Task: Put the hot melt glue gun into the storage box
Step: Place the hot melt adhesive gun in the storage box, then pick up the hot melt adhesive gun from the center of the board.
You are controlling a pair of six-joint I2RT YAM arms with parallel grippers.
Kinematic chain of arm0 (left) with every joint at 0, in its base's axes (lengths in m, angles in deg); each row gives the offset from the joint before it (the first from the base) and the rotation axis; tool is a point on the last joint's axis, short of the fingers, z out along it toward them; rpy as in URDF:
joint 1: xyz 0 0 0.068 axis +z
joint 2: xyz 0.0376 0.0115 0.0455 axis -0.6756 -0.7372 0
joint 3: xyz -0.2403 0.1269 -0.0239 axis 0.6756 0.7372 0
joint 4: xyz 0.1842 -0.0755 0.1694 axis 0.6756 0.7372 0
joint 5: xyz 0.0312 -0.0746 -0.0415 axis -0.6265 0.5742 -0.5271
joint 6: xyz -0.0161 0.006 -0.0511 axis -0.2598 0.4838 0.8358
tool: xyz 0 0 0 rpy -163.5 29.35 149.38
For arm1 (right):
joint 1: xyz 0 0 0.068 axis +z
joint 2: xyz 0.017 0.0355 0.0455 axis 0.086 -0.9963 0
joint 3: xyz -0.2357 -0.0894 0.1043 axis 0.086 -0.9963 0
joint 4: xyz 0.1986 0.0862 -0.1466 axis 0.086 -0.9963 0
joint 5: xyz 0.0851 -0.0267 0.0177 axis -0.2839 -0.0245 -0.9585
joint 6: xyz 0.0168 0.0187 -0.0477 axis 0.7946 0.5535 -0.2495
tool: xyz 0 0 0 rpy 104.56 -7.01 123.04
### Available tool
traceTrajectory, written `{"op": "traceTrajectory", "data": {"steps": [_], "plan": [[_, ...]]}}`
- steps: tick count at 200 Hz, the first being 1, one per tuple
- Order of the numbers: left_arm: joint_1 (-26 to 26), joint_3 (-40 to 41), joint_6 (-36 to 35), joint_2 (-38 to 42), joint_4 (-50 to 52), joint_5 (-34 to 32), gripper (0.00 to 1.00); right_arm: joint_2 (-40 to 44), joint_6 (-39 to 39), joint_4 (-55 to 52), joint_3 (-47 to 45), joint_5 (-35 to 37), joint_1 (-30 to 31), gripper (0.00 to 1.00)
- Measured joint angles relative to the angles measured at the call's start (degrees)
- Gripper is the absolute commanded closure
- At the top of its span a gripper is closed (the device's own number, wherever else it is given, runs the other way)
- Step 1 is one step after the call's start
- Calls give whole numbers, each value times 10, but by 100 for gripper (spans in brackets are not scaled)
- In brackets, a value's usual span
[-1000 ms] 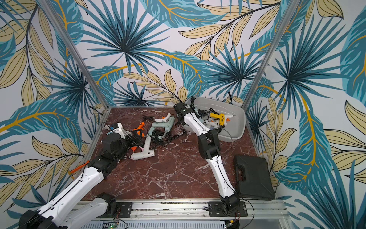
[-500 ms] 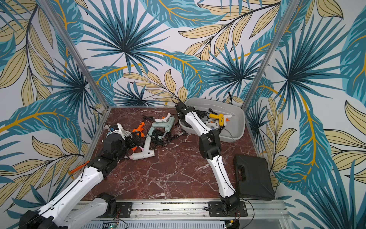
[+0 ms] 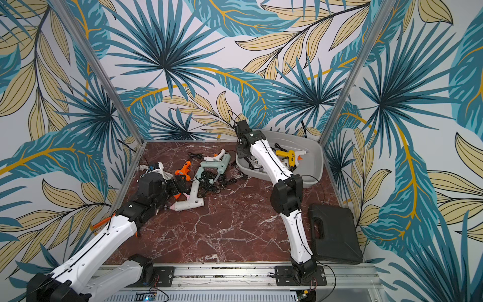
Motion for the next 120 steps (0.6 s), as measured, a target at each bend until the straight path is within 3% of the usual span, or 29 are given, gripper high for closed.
{"op": "traceTrajectory", "data": {"steps": [53, 74, 120], "plan": [[8, -41, -49, -60, 45, 24, 11, 42, 101, 33, -102, -129, 9, 47], [22, -47, -62, -91, 51, 54, 14, 64, 145, 72, -175, -143, 26, 39], [40, -45, -64, -120, 46, 101, 13, 122, 273, 221, -349, -159, 53, 34]]}}
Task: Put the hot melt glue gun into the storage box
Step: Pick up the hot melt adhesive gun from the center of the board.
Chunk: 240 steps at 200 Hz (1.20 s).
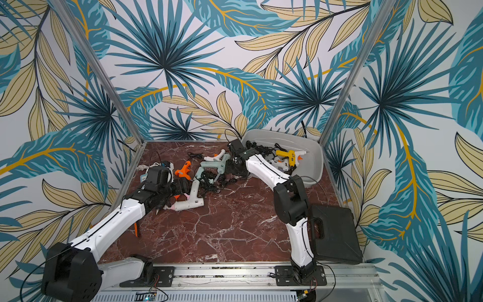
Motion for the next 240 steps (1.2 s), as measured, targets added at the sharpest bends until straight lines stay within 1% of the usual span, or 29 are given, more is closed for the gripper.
{"op": "traceTrajectory", "data": {"steps": [14, 39, 62, 98, 123, 162, 219, 240], "plan": [[2, 1, 1, 0, -7, 6, 11, 12, 40, 49, -40, 2, 3, 32], [4, 7, 5, 0, -19, 10, 5, 13, 101, 126, -69, 6, 8, 29], [4, 13, 9, 0, -22, 10, 0, 10, 145, 182, -71, 11, 13, 28], [5, 21, 11, 7, -24, 8, 0, -17, 198, 270, -68, 22, 18, 27], [5, 27, 11, 13, -26, 4, 0, -49, 223, 292, -61, 37, 19, 27], [5, 32, 11, 21, -27, -2, 0, -80, 248, 297, -46, 61, 24, 26], [5, 33, 11, 22, -27, -5, 0, -137, 267, 325, 2, 62, 24, 27], [5, 33, 11, 22, -27, -5, 0, -152, 274, 340, 7, 59, 24, 27]]}}
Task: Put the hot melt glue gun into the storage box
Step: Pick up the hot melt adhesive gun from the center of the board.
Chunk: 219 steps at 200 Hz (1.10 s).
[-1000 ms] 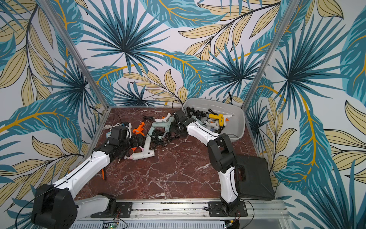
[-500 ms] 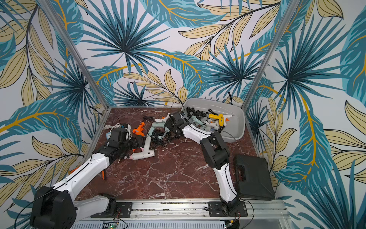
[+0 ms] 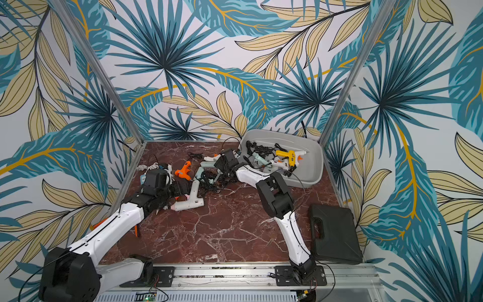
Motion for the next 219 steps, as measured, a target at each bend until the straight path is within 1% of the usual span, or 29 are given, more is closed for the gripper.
{"op": "traceTrajectory", "data": {"steps": [17, 30, 64, 86, 94, 120, 136, 158, 181, 219], "plan": [[0, 3, 0, 2, 0, 0, 0, -8, 6, 16, 5, -3, 0, 28], [0, 5, 0, 3, 0, 0, 0, -14, 13, 31, 6, -5, 0, 30], [0, 6, 0, 3, 1, 0, 0, -31, 27, 81, 6, -14, 0, 42], [0, 6, -1, 3, 1, 0, 0, -31, 39, 123, -2, -20, 0, 57], [0, 6, -1, 4, 1, -1, 0, -31, 38, 143, -8, -23, -1, 64], [0, 6, -1, 11, 1, -3, 0, -29, 35, 192, -36, -32, -1, 69], [0, 6, -1, 15, 1, -5, 0, -22, 27, 218, -57, -37, -2, 79], [0, 8, -1, 18, 1, -8, 0, -10, 14, 260, -93, -50, -2, 89], [0, 12, -1, 23, 1, -13, 0, 1, 3, 299, -123, -75, -2, 95], [0, 14, 0, 36, 1, -24, 0, 31, -20, 356, -161, -122, -1, 100]]}}
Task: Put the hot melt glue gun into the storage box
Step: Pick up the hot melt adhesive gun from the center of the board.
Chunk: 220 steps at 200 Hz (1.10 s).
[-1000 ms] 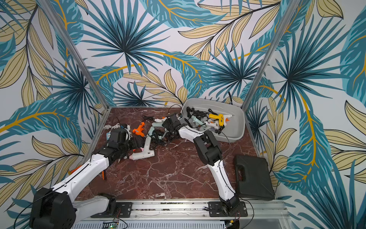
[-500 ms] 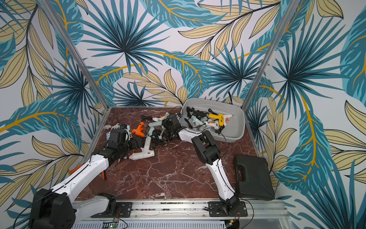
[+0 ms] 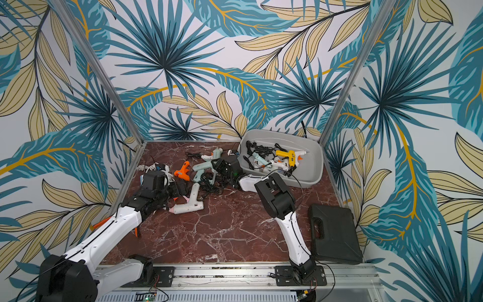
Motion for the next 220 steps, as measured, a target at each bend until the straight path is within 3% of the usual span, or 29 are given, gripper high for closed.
{"op": "traceTrajectory", "data": {"steps": [102, 220], "plan": [[0, 19, 0, 78, -1, -11, 0, 98, -99, 42, -33, -108, 0, 100], [0, 38, 2, 167, -26, -6, 0, 259, -189, -82, -53, -111, 6, 100]]}}
